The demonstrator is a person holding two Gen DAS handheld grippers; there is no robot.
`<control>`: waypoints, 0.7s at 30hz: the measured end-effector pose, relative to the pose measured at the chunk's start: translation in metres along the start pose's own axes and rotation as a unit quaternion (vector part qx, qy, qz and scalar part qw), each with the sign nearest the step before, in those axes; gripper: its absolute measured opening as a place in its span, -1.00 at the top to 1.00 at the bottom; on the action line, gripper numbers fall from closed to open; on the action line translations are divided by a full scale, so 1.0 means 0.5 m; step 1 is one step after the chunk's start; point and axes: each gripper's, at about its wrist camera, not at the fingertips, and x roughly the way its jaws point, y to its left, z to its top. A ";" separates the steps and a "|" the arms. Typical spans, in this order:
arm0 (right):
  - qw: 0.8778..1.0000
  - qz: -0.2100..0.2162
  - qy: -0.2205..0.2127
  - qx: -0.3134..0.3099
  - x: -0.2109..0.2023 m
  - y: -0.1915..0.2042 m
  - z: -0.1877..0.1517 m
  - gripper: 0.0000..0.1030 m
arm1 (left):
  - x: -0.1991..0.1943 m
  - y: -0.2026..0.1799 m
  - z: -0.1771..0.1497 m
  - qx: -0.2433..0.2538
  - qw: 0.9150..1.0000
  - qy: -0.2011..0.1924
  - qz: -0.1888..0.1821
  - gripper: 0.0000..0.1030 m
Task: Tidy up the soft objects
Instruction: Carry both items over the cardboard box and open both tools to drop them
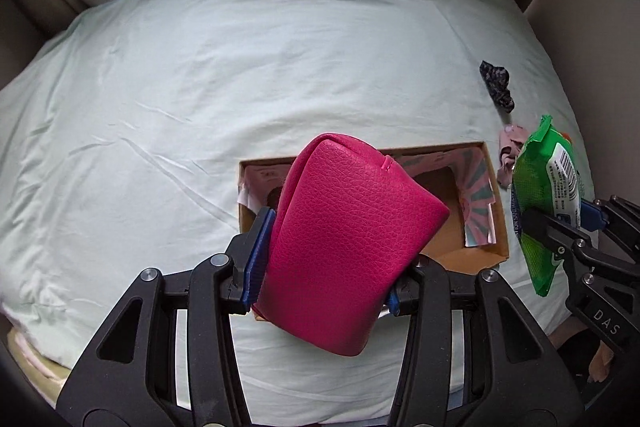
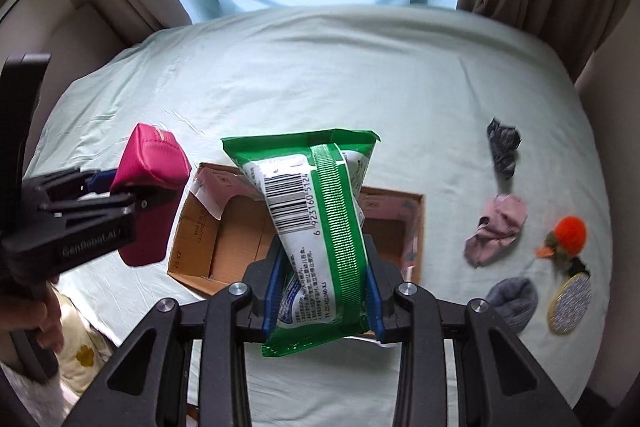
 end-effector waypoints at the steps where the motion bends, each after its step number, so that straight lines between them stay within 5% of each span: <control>1: 1.000 -0.001 0.011 0.009 0.020 0.005 0.002 0.38 | 0.016 0.011 -0.002 -0.006 1.000 0.007 -0.006 0.18; 13: 0.976 -0.016 0.141 0.164 0.270 -0.034 -0.023 0.38 | 0.254 0.037 -0.028 -0.014 0.993 0.098 -0.058 0.19; 21: 0.963 -0.014 0.182 0.199 0.354 -0.048 -0.005 0.38 | 0.337 0.006 -0.037 0.011 0.988 0.139 -0.060 0.14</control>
